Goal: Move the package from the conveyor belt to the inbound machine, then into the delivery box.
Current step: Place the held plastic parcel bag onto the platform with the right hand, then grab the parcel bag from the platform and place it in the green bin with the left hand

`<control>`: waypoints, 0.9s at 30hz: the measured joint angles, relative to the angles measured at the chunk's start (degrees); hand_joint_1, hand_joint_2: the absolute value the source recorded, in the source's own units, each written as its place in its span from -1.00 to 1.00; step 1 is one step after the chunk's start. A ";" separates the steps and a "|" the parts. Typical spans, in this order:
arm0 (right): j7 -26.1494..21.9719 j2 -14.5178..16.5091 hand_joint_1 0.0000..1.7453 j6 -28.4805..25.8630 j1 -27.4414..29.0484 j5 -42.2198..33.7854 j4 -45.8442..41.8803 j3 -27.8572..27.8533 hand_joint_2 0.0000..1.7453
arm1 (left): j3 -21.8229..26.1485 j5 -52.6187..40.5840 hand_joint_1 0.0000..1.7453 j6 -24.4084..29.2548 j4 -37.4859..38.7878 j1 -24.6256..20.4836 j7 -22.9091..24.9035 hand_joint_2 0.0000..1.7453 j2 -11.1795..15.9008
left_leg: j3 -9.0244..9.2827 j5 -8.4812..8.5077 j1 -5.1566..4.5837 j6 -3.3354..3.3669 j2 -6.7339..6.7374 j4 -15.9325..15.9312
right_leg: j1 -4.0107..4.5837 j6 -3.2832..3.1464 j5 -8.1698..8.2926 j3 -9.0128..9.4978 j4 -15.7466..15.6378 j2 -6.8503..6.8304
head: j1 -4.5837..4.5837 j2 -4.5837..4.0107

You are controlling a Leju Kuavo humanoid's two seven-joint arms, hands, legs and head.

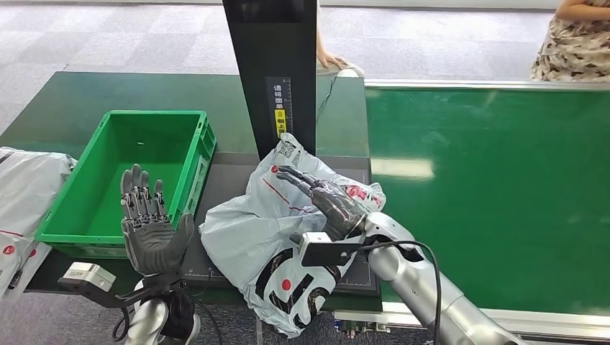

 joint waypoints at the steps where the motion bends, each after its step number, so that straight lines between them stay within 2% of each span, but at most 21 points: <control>1: -0.76 0.04 -1.00 -0.22 0.57 -1.46 -0.67 -0.99 1.00 | 0.19 -0.15 -1.00 -0.15 -0.13 0.08 0.00 1.00 -0.03 | 0.00 0.00 0.00 0.00 0.00 0.00 | 0.00 0.00 0.00 0.00 0.00 0.00 | -0.01 0.00; 5: -3.45 0.12 -1.00 -1.89 3.31 -7.97 -4.75 -6.19 1.00 | 0.96 -2.47 -1.00 -0.53 -0.90 0.66 0.00 1.00 -0.32 | -0.01 0.00 0.00 0.00 -0.02 0.00 | 0.00 0.00 0.00 0.00 -0.01 -0.01 | -0.01 0.01; 8: -4.51 0.22 -1.00 -2.84 6.07 -13.95 -8.76 -11.43 1.00 | 0.94 -5.82 -1.00 -2.88 -1.54 1.37 0.41 1.00 -0.31 | 0.00 -0.01 0.00 0.01 -0.03 0.00 | 0.00 0.01 -0.01 0.00 -0.02 -0.02 | 0.00 0.01; 14: -4.82 0.22 -1.00 -3.76 12.64 -18.96 -14.27 -21.37 1.00 | 0.16 -11.15 -1.00 -14.30 -1.59 1.96 5.40 1.00 0.50 | 0.00 -0.02 -0.01 0.02 -0.03 0.00 | -0.01 0.01 -0.01 0.00 -0.05 -0.03 | -0.01 0.00; 19: -4.83 0.43 -1.00 -0.19 17.92 -19.74 -16.85 -27.36 1.00 | -1.24 -17.61 -1.00 -22.69 0.96 0.67 11.31 1.00 1.40 | 0.00 -0.02 -0.01 0.02 -0.02 0.00 | -0.01 0.01 -0.01 -0.01 -0.04 -0.02 | -0.01 0.00; 24: -4.16 1.35 -1.00 2.47 20.80 -19.90 -18.20 -30.51 1.00 | -2.89 -30.04 -1.00 -21.51 4.81 -1.65 14.78 1.00 2.21 | 0.01 -0.02 0.01 0.02 -0.01 -0.01 | 0.00 0.00 -0.01 -0.01 -0.03 0.00 | -0.01 0.00; 27: -3.56 1.86 -1.00 3.20 21.77 -20.02 -18.78 -31.68 1.00 | -4.29 -39.16 -1.00 -19.54 6.68 -3.23 18.81 1.00 2.66 | 0.02 -0.02 0.01 0.02 -0.01 -0.01 | 0.00 0.00 -0.01 -0.01 -0.02 0.00 | -0.01 0.00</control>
